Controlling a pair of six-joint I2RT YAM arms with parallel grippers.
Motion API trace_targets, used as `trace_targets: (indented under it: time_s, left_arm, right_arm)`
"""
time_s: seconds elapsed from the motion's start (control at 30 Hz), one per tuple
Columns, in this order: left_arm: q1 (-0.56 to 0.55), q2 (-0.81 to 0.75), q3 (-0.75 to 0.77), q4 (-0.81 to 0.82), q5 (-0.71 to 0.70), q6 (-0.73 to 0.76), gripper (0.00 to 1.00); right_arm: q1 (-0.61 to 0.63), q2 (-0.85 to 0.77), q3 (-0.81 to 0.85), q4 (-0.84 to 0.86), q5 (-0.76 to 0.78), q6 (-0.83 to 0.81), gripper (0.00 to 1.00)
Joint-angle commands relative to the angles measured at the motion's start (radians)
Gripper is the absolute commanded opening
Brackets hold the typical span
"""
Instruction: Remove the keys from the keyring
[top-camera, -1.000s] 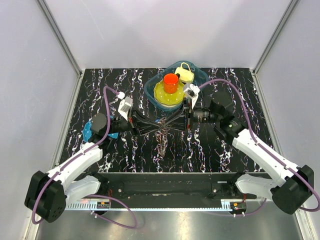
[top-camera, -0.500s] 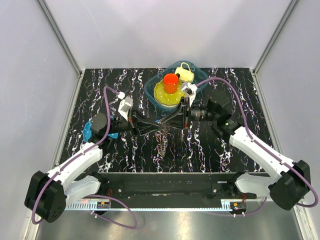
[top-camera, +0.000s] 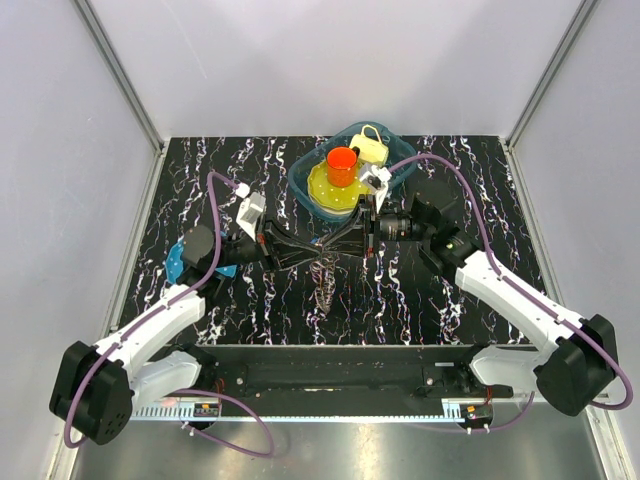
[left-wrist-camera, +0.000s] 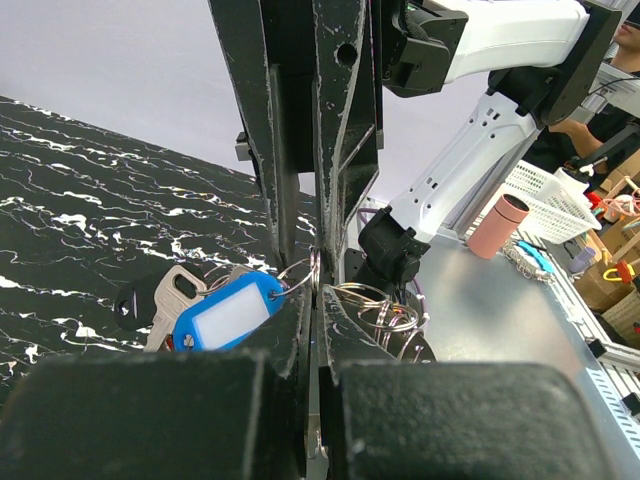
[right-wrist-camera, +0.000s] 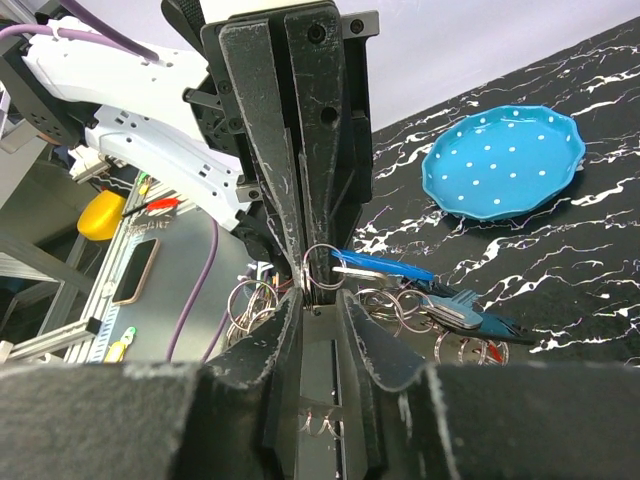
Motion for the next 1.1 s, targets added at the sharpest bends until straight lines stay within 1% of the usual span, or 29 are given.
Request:
trace_targets:
  time_s: [0.0,0.23,0.27,0.37,0.43,0.47,0.5,0.53,0.57,0.6,0.63,0.67,0.73,0.77,0.8,0.9,1.0,1.07]
  left_arm:
    - [0.0,0.0,0.028,0.09,-0.018,-0.009,0.0]
    - [0.0,0.003,0.035,0.07,-0.021,-0.004,0.0]
    - [-0.002,0.001,0.035,0.068,-0.02,-0.003,0.0]
    - [-0.002,-0.003,0.032,0.059,-0.023,0.001,0.0]
    - [0.0,-0.011,0.042,0.033,-0.018,0.022,0.0]
    - [-0.002,-0.015,0.049,-0.034,-0.017,0.071,0.02]
    - [0.0,-0.023,0.057,-0.077,-0.011,0.103,0.12]
    - [0.0,-0.032,0.072,-0.117,-0.006,0.138,0.16]
    - [0.0,-0.064,0.077,-0.202,-0.009,0.175,0.21]
    - [0.0,-0.081,0.084,-0.255,-0.035,0.256,0.31]
    - [0.0,-0.1,0.103,-0.318,-0.053,0.307,0.35]
    - [0.0,-0.141,0.12,-0.467,-0.075,0.423,0.39]
    - [-0.002,-0.172,0.147,-0.602,-0.17,0.519,0.5]
    - [-0.002,-0.184,0.175,-0.692,-0.195,0.557,0.5]
    - [-0.002,-0.201,0.184,-0.725,-0.234,0.623,0.51]
    - [-0.002,-0.212,0.222,-0.792,-0.261,0.706,0.52]
    - [-0.005,-0.2,0.258,-0.838,-0.229,0.783,0.52]
    - [-0.017,-0.187,0.27,-0.869,-0.209,0.839,0.52]
  right_arm:
    - [0.013,0.004,0.02,0.057,-0.018,0.014,0.24]
    - [0.025,0.026,0.02,0.06,-0.026,0.021,0.19]
    - [0.027,0.027,0.017,0.06,-0.02,0.018,0.13]
    - [0.027,0.016,0.006,0.06,0.005,0.009,0.0]
    - [0.027,-0.006,0.002,0.051,0.015,-0.014,0.0]
    - [0.028,-0.015,0.002,0.041,0.026,-0.029,0.0]
    - [0.027,-0.035,0.006,0.026,0.032,-0.044,0.0]
    - [0.028,-0.042,0.015,-0.012,0.037,-0.086,0.0]
    - [0.028,-0.052,0.02,-0.034,0.052,-0.106,0.0]
    - [0.028,-0.067,0.026,-0.057,0.058,-0.123,0.0]
    - [0.028,-0.075,0.035,-0.095,0.06,-0.155,0.0]
    - [0.025,-0.079,0.041,-0.113,0.057,-0.167,0.0]
    - [0.027,-0.088,0.057,-0.159,0.048,-0.192,0.0]
    - [0.027,-0.09,0.06,-0.17,0.033,-0.198,0.0]
    - [0.027,-0.096,0.061,-0.18,0.025,-0.203,0.0]
    - [0.028,-0.108,0.064,-0.204,-0.004,-0.227,0.0]
    - [0.027,-0.113,0.069,-0.213,-0.023,-0.252,0.0]
    - [0.027,-0.115,0.075,-0.252,-0.03,-0.258,0.0]
